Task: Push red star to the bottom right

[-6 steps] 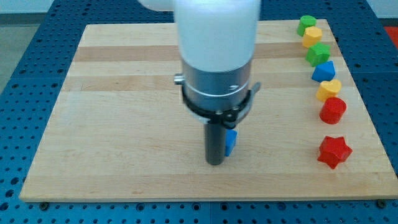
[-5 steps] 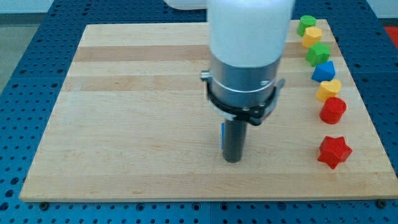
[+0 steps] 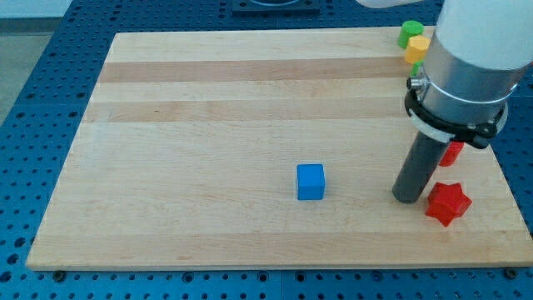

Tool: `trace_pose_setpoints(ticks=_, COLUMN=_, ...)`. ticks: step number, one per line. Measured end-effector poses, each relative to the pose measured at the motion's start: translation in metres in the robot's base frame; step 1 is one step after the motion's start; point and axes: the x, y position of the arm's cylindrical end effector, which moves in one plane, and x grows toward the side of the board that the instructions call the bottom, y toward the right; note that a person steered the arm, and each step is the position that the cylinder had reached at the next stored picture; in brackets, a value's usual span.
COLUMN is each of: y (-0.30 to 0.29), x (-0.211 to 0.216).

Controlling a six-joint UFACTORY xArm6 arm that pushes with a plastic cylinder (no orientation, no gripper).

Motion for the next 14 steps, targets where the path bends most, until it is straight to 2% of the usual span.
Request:
trace_pose_setpoints(ticks=3, y=0.037, x=-0.001)
trace_pose_setpoints(ticks=11, y=0.037, x=0.010)
trace_pose_setpoints(ticks=14, y=0.037, x=0.030)
